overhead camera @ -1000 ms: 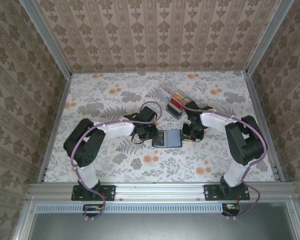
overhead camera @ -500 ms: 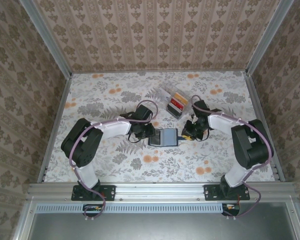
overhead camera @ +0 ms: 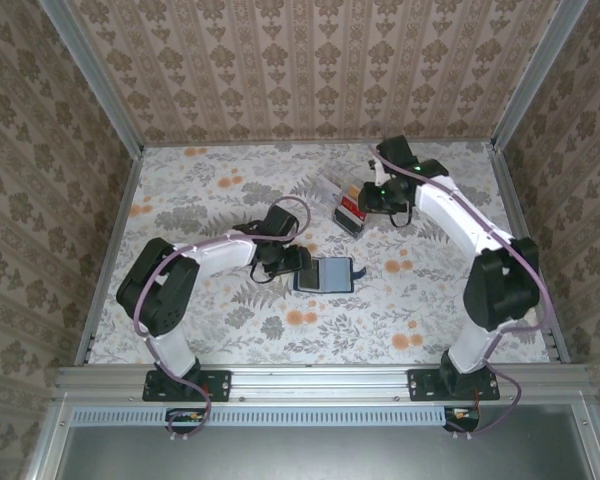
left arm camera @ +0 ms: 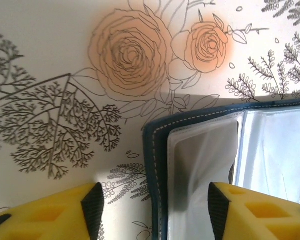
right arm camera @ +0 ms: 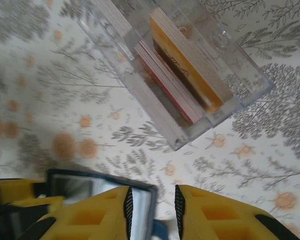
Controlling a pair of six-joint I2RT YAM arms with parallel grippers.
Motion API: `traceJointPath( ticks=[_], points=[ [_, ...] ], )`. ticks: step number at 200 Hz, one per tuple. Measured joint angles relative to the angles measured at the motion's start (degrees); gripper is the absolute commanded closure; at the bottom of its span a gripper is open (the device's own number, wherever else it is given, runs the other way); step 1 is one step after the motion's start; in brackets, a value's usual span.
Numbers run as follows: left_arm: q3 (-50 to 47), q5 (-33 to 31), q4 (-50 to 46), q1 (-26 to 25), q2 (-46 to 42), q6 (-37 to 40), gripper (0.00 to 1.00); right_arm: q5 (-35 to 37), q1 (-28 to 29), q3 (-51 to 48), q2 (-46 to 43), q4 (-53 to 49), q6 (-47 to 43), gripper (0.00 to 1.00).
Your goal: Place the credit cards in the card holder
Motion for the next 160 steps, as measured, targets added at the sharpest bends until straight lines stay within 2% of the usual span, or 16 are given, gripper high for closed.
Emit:
traceJointPath(
  ticks=[38,92,160],
  points=[
    [0.0,-0.4,-0.9,0.8,-2.4,0.3,0.32,8.9,3.8,6.1,9.1,-5.1,-6.9,0.68],
    [0.1,-1.2,-0.8,2.3,-5.8,0.3,0.29,21.5,8.0,16.0,17.0,-7.5,-13.7,0.64],
    [0.0,-2.1,0.6,4.9,-8.1,0.2,0.28,30.0,10.2,18.2,21.5,-7.5,-17.0,0.63]
  ],
)
